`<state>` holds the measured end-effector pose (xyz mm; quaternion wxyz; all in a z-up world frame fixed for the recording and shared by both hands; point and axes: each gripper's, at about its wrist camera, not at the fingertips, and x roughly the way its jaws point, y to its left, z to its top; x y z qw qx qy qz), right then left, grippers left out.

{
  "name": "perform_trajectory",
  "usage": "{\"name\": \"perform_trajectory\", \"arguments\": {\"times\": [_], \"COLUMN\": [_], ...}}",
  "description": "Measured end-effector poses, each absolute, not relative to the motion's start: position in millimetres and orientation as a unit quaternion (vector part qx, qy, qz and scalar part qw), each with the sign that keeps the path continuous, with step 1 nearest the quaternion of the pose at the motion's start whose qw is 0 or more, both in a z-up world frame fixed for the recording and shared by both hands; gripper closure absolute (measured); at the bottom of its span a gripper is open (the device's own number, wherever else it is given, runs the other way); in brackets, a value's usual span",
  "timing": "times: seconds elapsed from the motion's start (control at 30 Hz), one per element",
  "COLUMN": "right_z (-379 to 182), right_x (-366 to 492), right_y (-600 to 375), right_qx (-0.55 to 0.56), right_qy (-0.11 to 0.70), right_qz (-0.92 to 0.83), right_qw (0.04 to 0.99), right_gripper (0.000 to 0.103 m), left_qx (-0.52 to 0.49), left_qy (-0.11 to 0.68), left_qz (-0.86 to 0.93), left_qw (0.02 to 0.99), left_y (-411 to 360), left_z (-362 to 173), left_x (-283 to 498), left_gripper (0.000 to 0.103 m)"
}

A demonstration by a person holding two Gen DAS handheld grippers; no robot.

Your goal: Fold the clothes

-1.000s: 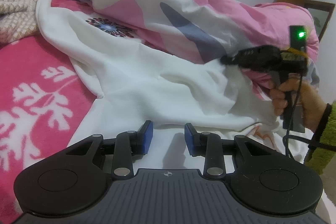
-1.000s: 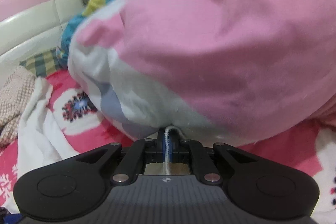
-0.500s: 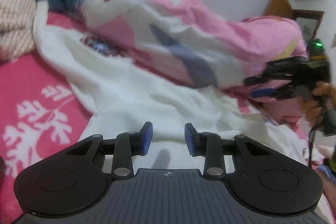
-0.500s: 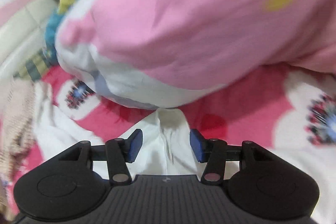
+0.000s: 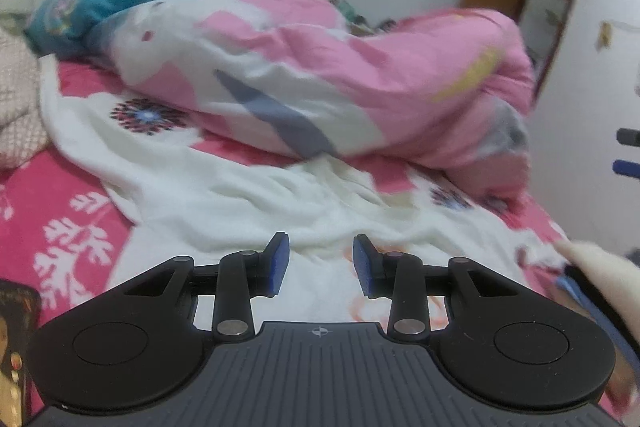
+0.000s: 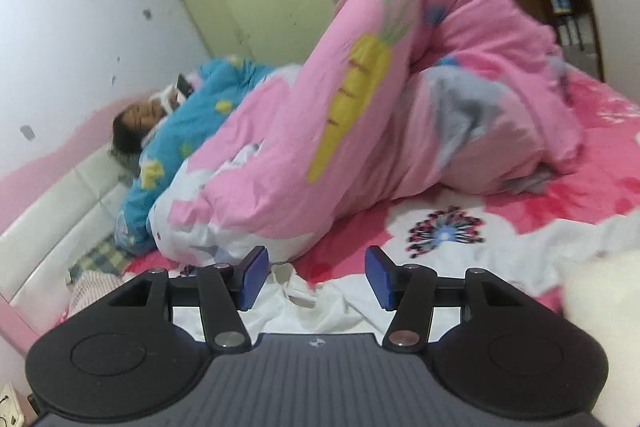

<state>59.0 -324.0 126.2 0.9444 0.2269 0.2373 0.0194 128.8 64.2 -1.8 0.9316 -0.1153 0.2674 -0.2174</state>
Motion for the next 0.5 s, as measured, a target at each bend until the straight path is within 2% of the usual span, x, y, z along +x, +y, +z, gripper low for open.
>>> {"name": "perform_trajectory", "arguments": {"times": [0.27,0.5], "right_z": [97,68], "right_x": [-12,-51], "right_y": [-335,-353], "right_qx": [0.258,0.298], "right_qy": [0.231,0.236], "right_qz": [0.012,-0.003], "right_qw": [0.938,0.925], "right_gripper": [0.046,0.046], "left_qx": [-0.053,-0.037], "left_qy": [0.280,0.290], "left_qz": [-0.244,-0.239], "left_qw": [0.927,0.926], "left_y": [28,13], "left_z": [10,13], "left_x": [78,59], "left_gripper": [0.067,0.067]}}
